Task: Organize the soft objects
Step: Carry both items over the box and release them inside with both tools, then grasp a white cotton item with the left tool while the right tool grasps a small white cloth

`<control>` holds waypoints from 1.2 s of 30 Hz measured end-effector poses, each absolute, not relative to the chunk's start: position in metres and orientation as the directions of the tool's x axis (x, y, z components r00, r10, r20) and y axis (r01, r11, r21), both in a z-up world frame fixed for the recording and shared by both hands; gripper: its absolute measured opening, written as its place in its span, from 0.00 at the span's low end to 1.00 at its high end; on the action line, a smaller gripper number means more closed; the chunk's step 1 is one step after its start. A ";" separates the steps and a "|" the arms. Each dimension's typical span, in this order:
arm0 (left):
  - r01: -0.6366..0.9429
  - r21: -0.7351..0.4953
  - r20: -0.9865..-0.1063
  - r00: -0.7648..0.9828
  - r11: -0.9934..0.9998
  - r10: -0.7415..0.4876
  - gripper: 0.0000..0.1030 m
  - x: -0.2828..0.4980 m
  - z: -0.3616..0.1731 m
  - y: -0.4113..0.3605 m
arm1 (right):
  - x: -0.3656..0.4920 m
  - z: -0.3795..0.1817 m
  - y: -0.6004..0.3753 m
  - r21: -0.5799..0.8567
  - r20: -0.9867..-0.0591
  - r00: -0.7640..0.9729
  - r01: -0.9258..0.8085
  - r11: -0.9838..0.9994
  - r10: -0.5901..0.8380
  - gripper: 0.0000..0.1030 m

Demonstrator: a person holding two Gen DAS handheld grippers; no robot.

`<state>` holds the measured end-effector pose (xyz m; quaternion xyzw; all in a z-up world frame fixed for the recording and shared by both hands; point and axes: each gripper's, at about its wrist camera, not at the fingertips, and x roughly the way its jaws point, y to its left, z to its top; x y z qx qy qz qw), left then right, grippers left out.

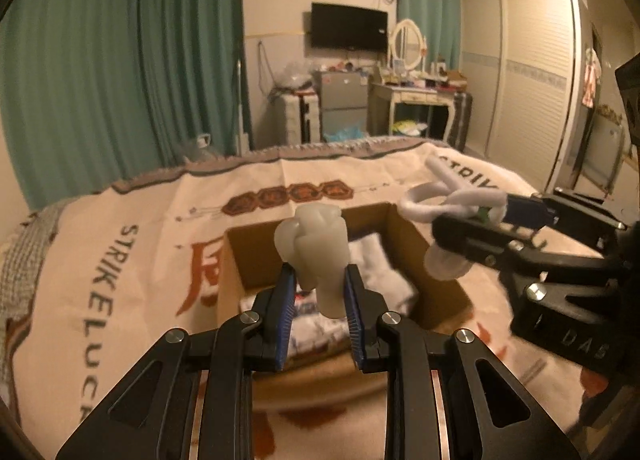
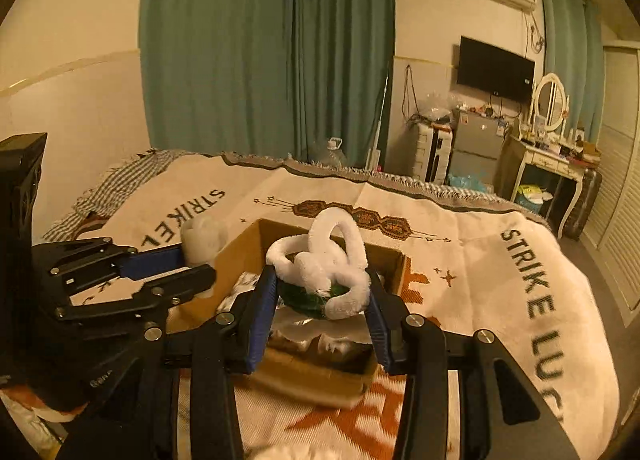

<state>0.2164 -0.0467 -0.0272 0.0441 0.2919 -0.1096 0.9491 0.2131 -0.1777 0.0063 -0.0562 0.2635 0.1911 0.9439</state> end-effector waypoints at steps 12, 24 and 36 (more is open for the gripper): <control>0.257 0.083 -0.621 0.769 0.963 -0.152 0.33 0.284 -0.075 -0.058 | 0.312 -0.063 -0.177 0.051 -0.604 0.723 -0.385 0.921 0.336 0.41; 0.183 0.069 -0.539 0.834 0.981 -0.117 0.76 0.252 -0.028 -0.047 | 0.295 -0.037 -0.199 0.056 -0.561 0.767 -0.339 0.939 0.311 0.58; 0.140 0.045 -0.315 0.941 0.989 -0.119 0.90 0.122 0.092 -0.029 | 0.172 0.090 -0.229 -0.026 -0.419 0.864 -0.318 0.948 0.278 0.80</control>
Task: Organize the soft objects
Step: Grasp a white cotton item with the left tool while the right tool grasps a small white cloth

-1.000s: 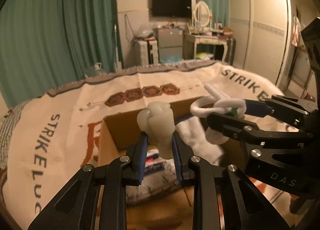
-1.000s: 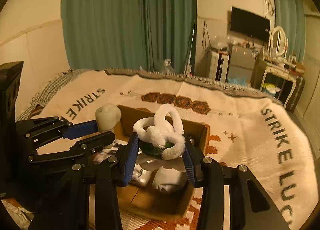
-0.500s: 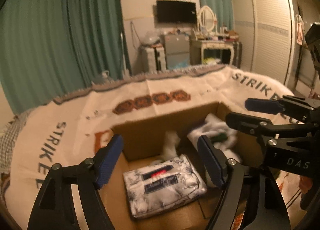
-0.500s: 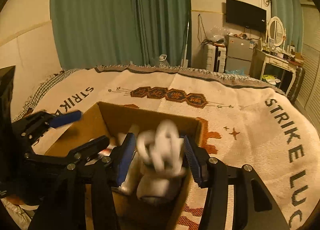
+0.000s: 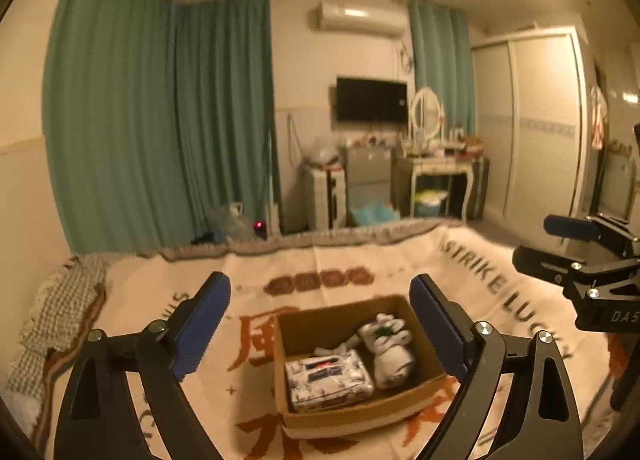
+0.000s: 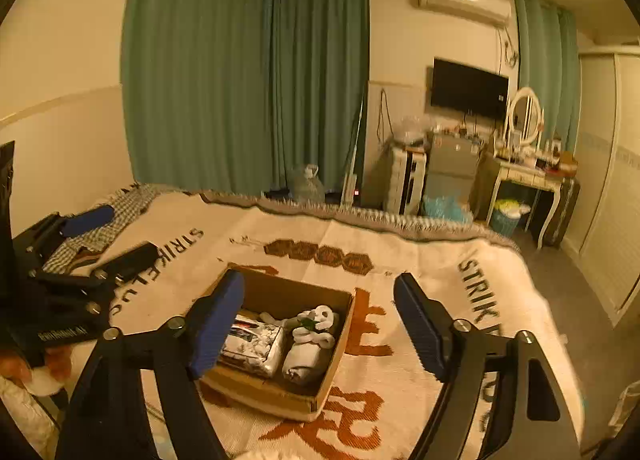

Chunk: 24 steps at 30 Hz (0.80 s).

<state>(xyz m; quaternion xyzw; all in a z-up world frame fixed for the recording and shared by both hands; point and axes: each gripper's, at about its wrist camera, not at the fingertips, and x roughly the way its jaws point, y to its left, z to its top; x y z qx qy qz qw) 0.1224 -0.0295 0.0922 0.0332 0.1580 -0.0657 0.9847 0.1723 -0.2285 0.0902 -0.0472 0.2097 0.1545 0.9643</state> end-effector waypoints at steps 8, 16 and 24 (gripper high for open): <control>0.100 0.060 -0.309 0.948 0.993 -0.077 0.91 0.063 0.093 -0.021 | 0.093 0.110 -0.233 -0.066 -0.393 0.871 -0.347 0.936 0.295 1.00; 0.015 0.017 -0.406 0.914 1.000 -0.007 0.91 0.050 0.022 -0.020 | 0.058 0.061 -0.232 -0.099 -0.435 0.856 -0.356 0.929 0.281 1.00; 0.024 0.047 -0.512 0.859 0.999 0.003 0.91 0.060 -0.062 -0.055 | 0.074 -0.041 -0.227 -0.139 -0.619 0.754 -0.380 0.915 0.219 0.98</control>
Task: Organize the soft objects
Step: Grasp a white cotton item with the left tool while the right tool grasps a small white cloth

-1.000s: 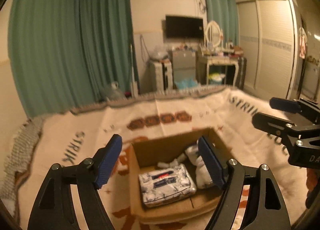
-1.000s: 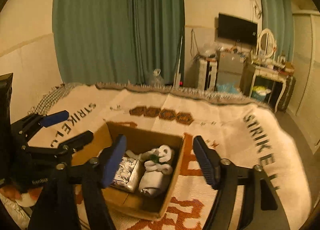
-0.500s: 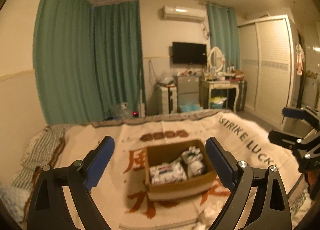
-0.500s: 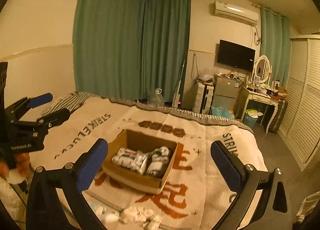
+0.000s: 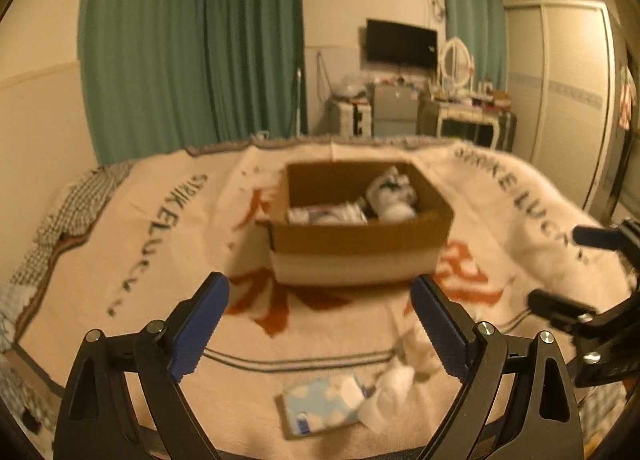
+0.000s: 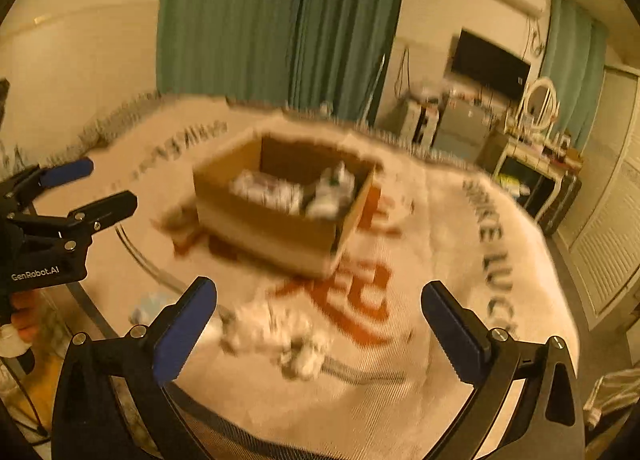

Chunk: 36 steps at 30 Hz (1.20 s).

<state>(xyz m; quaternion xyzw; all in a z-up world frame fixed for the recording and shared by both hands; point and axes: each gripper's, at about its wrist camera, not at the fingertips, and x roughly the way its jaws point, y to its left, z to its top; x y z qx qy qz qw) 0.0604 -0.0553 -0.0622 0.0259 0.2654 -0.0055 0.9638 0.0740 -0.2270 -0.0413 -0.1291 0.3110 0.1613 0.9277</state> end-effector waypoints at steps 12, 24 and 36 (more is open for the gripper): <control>0.099 0.042 -0.687 0.725 0.994 -0.043 0.80 0.072 -0.147 -0.088 | 0.121 -0.152 -0.248 0.015 -0.798 0.572 -0.291 0.957 0.187 0.59; 0.206 0.086 -0.731 0.677 0.975 -0.078 0.36 0.077 -0.172 -0.103 | 0.137 -0.172 -0.236 0.051 -0.856 0.473 -0.327 0.944 0.210 0.29; 0.230 0.018 -0.687 0.710 0.973 -0.155 0.26 0.057 -0.140 -0.086 | 0.105 -0.149 -0.253 0.111 -0.773 0.585 -0.256 0.960 0.245 0.21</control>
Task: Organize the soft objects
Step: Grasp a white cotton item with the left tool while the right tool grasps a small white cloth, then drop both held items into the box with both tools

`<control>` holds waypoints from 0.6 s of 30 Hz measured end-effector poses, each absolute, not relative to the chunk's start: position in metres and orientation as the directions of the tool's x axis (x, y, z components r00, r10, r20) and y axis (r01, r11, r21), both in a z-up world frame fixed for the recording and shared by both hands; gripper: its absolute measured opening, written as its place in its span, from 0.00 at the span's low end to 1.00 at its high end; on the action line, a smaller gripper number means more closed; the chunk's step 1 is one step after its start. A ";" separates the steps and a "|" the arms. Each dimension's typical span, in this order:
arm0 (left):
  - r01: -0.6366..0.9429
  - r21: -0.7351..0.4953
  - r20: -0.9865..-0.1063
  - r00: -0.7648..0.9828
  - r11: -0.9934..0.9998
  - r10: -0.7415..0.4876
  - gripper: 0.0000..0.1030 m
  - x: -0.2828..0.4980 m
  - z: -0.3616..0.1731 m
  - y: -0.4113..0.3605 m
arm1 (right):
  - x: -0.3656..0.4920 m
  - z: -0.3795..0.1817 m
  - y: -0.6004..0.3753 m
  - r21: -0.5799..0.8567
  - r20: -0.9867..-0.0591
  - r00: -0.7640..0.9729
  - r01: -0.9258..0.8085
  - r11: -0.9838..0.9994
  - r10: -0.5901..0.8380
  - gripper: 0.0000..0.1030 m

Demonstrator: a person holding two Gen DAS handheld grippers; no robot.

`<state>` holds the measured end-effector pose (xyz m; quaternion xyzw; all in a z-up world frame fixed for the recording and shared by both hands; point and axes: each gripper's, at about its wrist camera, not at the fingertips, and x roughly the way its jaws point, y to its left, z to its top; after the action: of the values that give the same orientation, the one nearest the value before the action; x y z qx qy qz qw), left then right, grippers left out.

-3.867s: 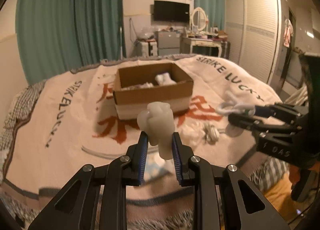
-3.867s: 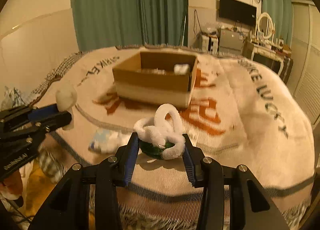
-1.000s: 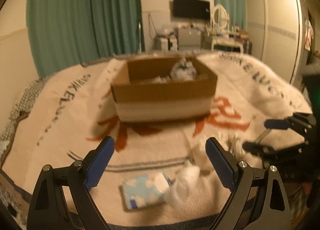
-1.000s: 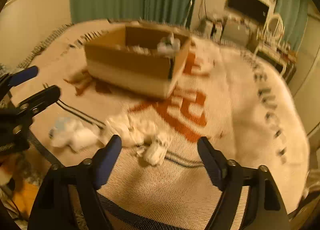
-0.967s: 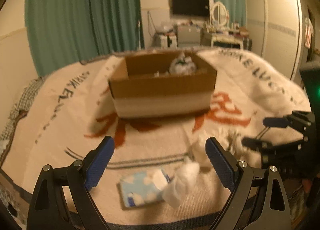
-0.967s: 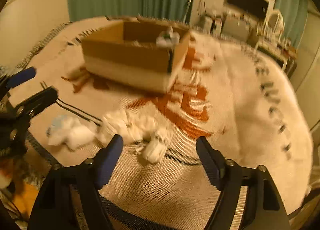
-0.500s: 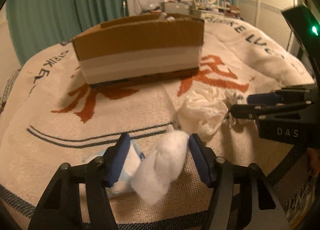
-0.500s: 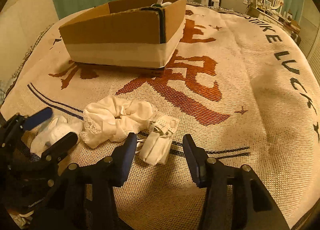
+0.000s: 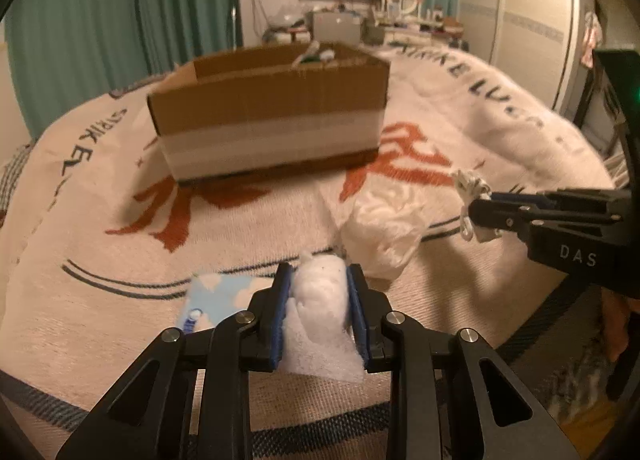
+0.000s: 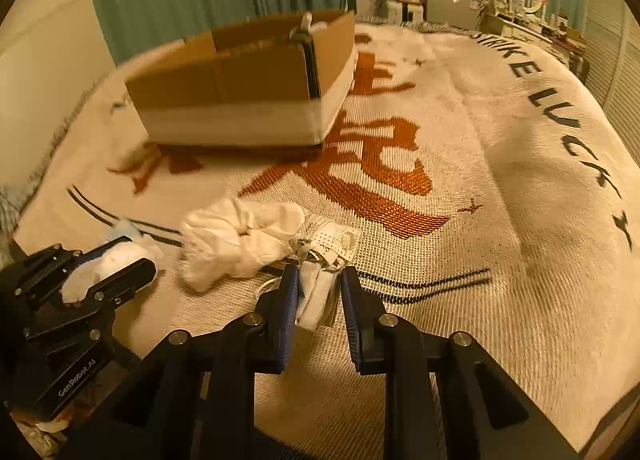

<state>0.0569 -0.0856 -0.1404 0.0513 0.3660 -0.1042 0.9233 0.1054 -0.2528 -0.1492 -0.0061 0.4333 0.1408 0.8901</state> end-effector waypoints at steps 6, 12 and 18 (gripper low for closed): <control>0.232 0.025 -0.626 0.762 0.972 -0.166 0.26 0.039 -0.110 -0.082 | 0.085 -0.121 -0.260 0.163 -0.723 0.636 -0.225 0.961 0.272 0.21; 0.213 0.026 -0.563 0.810 0.977 -0.162 0.26 0.026 -0.076 -0.071 | 0.062 -0.081 -0.253 0.140 -0.668 0.685 -0.268 0.953 0.291 0.21; 0.209 0.012 -0.540 0.824 0.978 -0.170 0.26 0.037 -0.039 -0.061 | 0.052 -0.031 -0.236 0.078 -0.600 0.735 -0.339 0.937 0.316 0.21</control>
<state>0.0374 -0.0606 -0.0390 0.0351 0.2793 -0.0991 0.9544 0.0523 -0.2359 -0.0313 -0.0184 0.3186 0.1759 0.9313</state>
